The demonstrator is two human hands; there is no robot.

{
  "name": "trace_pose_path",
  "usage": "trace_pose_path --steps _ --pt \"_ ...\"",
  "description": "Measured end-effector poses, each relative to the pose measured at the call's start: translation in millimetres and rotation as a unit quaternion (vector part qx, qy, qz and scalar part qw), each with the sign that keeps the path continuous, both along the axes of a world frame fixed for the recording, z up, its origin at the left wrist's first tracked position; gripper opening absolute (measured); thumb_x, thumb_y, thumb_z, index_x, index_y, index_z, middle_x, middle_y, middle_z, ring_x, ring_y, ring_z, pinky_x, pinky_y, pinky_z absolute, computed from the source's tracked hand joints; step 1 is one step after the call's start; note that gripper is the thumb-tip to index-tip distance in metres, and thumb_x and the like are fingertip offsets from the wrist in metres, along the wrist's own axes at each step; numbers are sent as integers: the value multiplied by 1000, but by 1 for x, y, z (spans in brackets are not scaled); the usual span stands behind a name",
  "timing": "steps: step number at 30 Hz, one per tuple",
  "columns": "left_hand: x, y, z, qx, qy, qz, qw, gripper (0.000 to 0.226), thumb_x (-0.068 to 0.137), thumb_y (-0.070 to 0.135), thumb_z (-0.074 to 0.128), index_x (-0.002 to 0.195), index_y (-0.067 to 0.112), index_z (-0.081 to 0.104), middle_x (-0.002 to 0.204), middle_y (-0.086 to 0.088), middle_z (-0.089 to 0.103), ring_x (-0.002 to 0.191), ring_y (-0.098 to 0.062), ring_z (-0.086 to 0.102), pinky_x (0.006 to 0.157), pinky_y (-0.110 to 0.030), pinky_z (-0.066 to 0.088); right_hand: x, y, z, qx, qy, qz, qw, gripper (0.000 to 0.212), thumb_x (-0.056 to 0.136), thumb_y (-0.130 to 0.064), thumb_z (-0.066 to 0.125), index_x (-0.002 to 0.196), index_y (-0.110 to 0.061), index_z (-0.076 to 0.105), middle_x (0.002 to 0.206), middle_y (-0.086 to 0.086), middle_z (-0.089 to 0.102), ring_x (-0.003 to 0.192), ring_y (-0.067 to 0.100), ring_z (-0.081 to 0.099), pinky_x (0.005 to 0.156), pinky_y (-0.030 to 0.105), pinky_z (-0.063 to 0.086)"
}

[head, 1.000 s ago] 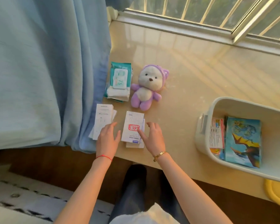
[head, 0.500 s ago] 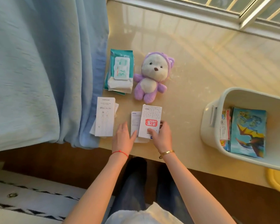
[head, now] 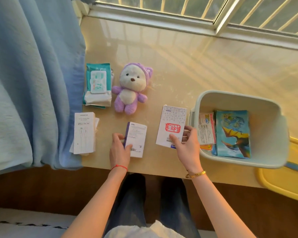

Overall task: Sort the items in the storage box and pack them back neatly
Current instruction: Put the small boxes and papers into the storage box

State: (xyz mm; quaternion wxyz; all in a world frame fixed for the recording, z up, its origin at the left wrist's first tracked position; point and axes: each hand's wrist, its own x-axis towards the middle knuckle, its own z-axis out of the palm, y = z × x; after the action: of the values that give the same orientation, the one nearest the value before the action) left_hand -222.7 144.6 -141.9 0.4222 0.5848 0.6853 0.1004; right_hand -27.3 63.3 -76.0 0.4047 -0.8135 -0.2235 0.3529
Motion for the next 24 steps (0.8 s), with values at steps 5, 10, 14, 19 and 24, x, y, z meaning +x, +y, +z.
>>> trace_pose_path --steps 5,10,14,19,24 --pt "52 -6 42 71 -62 -12 995 58 84 12 67 135 24 43 118 3 58 104 -13 58 85 -36 56 63 -33 29 42 10 -56 997 46 84 -25 69 121 -25 41 107 -13 59 97 -1 62 72 18 56" --pt "137 -13 102 132 -162 5 978 47 86 12 65 130 23 55 108 12 63 92 6 60 80 -17 53 147 -69 48 46 -7 -82 996 49 88 -24 65 129 -14 41 114 -4 58 95 0 61 67 15 54" --pt "206 -23 116 110 -178 -46 977 48 81 14 69 127 23 58 97 13 66 74 9 62 78 -15 52 199 -84 42 10 -16 -85 996 49 89 -19 65 129 -7 40 113 3 57 95 12 57 53 9 48" --pt "271 -51 84 74 -107 -142 981 49 80 16 68 128 22 58 108 2 71 88 -10 67 87 -27 54 234 -87 4 -64 -24 -52 996 50 88 -23 67 128 -7 41 108 2 58 89 10 55 60 9 46" --pt "298 -71 41 15 -26 -148 989 44 82 19 66 124 25 59 110 -3 70 95 -20 66 86 -36 54 254 -86 -46 -124 -1 -32 992 53 86 -28 68 128 -11 40 120 11 62 109 27 61 92 45 52"
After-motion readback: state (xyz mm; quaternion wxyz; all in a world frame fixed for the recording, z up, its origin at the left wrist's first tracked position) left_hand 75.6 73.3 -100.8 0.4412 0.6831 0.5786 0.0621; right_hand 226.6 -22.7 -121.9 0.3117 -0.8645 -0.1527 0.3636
